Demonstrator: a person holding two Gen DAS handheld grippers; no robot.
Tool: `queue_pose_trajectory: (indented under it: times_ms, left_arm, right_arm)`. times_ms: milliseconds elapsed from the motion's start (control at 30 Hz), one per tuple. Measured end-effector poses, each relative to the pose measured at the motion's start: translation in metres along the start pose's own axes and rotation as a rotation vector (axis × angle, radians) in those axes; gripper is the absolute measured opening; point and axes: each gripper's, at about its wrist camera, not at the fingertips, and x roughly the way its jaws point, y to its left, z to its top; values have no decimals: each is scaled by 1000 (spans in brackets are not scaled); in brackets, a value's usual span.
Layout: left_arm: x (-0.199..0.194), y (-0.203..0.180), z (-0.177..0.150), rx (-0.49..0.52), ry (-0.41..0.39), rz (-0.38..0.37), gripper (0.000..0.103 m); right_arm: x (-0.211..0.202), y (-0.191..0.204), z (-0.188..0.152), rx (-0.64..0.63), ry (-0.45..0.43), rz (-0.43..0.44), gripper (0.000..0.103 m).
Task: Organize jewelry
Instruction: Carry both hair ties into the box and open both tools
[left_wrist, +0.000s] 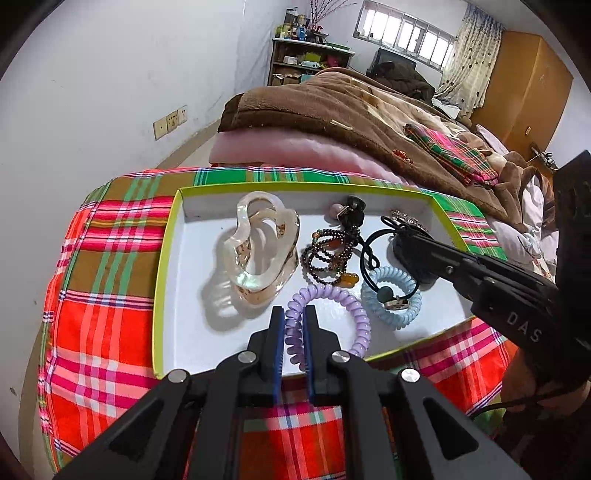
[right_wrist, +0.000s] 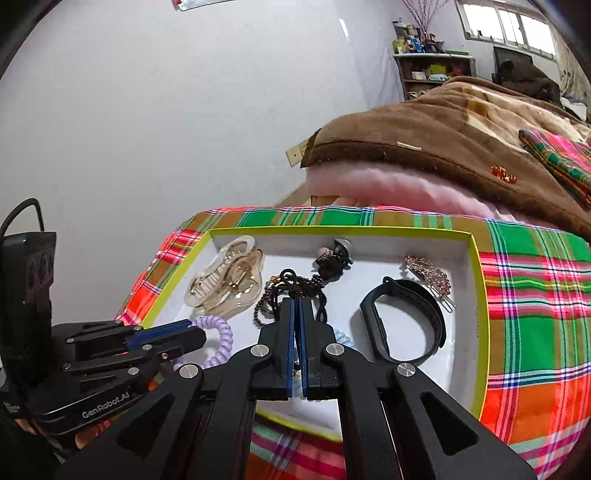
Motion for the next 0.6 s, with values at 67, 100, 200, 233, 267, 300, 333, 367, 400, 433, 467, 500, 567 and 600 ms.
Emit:
queue_pose_trajectory:
  times_ms: [67, 100, 200, 233, 267, 300, 333, 367, 400, 433, 467, 500, 567, 600]
  left_arm:
    - [2, 1, 1, -3, 4, 1, 10]
    - [4, 2, 1, -3, 8, 3, 10]
    - [7, 1, 0, 3, 15, 6, 10]
    - [9, 1, 0, 2, 18, 6, 10]
    - [10, 2, -1, 1, 19, 6, 10]
    - [11, 2, -1, 2, 23, 9, 10]
    - [12, 2, -1, 4, 25, 18, 10]
    - [12, 2, -2, 7, 23, 26, 10]
    - [13, 1, -1, 12, 23, 30, 10]
    - [14, 1, -2, 12, 27, 28, 10]
    - [15, 1, -2, 11, 29, 26, 10]
    - [17, 1, -2, 12, 33, 25, 10]
    - [19, 0, -2, 10, 36, 29, 10]
    - [18, 0, -3, 7, 34, 25, 10]
  right_arm:
    - [4, -2, 1, 2, 9, -6, 2]
    - [6, -4, 0, 3, 12, -12, 2]
    - [11, -8, 1, 2, 24, -25, 2]
    - [13, -9, 2, -1, 27, -33, 2]
    - [15, -9, 2, -7, 29, -44, 2]
    - [15, -10, 2, -13, 29, -53, 2]
    - [16, -10, 2, -20, 29, -63, 2]
    - [16, -10, 2, -23, 29, -71, 2]
    - [17, -10, 2, -27, 31, -77, 2]
    - [18, -10, 1, -30, 33, -81, 2]
    - [19, -10, 1, -37, 34, -91, 2]
    - [19, -9, 1, -49, 35, -104, 2]
    - [20, -9, 1, -59, 36, -112, 2]
    - [20, -9, 1, -60, 38, -111, 2]
